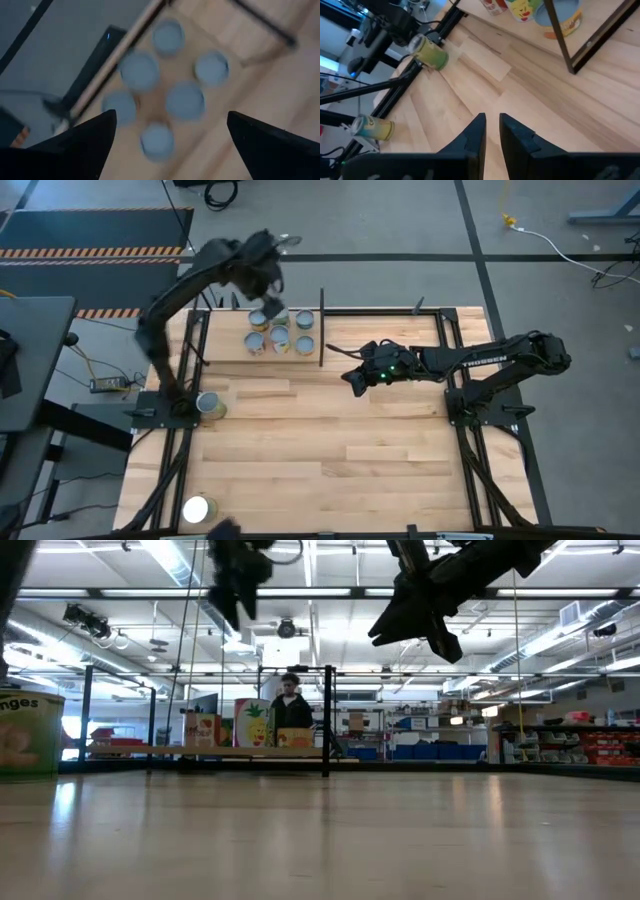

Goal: Pick and place cans onto a shelf
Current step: Put the canned oranges on the shelf

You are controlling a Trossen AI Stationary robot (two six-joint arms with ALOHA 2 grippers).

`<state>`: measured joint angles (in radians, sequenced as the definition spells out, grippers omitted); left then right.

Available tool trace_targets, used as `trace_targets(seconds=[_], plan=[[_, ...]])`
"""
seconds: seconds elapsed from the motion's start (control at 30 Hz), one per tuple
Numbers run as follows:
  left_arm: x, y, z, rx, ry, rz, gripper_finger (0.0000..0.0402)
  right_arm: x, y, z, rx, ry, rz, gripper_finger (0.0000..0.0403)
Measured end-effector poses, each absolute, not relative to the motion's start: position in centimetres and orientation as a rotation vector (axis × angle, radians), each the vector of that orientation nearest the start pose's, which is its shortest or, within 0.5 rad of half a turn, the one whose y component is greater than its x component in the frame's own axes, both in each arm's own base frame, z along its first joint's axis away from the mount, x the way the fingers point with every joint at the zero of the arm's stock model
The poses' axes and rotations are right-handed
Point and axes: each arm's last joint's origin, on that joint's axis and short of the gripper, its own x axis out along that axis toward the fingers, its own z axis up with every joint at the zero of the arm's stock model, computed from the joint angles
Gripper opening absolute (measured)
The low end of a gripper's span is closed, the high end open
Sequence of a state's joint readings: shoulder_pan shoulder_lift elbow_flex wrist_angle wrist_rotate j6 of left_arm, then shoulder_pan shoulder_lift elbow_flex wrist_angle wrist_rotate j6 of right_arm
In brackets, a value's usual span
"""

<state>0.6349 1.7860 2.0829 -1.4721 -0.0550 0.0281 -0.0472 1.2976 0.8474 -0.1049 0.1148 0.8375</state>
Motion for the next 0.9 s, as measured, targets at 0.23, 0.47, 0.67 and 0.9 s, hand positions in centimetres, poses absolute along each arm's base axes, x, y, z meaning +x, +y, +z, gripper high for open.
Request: trace_targets(seconds=[0.23,0.47,0.67,0.9], plan=[[21.0,8.7,36.8,-0.324,1.29,0.401,0.0386,27.9,-1.4,25.7,0.804,0.432,-0.353,0.006],[14.9,0.9,30.7,-0.483,1.487,0.408,0.0369,28.0,-0.7,25.7,0.801,0.438,-0.328,0.006],[13.4,-3.0,27.2,-0.455,1.561,0.573,0.0307,28.1,-0.6,25.4,0.821,0.445,-0.335,0.006],[14.3,-5.6,25.9,-0.383,1.504,0.691,0.0252,28.0,-0.6,25.3,0.833,0.471,-0.316,0.006]])
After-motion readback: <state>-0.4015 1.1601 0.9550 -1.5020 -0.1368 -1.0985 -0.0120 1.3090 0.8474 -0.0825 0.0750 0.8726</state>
